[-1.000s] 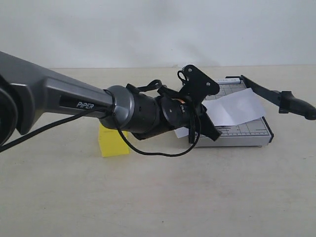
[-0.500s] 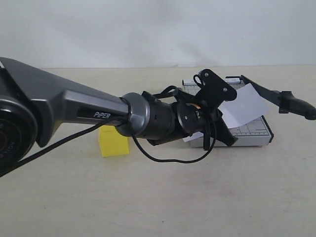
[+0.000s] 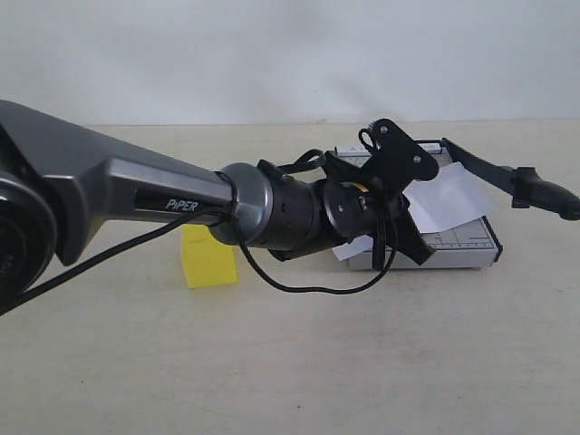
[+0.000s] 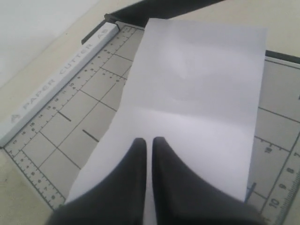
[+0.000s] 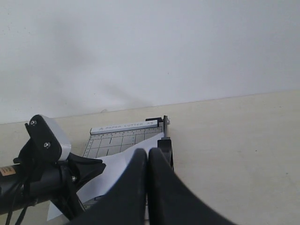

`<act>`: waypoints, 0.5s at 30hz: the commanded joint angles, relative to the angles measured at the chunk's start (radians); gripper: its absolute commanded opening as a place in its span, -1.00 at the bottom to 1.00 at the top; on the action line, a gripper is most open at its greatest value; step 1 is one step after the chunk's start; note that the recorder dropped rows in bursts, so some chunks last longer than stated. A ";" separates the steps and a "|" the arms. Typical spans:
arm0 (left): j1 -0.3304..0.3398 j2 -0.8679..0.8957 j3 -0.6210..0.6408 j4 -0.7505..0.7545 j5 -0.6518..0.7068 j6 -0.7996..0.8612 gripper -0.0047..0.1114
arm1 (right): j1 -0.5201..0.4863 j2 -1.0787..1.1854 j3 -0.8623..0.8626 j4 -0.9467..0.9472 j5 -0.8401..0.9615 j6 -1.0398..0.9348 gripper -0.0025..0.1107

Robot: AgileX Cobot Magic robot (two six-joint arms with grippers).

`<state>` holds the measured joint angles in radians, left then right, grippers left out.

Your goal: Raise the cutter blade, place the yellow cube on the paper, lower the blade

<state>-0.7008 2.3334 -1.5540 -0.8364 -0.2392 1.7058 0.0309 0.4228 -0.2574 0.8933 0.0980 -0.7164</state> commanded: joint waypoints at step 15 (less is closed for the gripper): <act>0.056 -0.129 0.174 -0.292 0.055 0.343 -0.84 | -0.001 -0.004 0.001 -0.006 -0.006 0.001 -0.96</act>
<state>-0.6452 2.2169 -1.3826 -1.1085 -0.1759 2.0343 0.0309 0.4228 -0.2574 0.8933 0.0980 -0.7164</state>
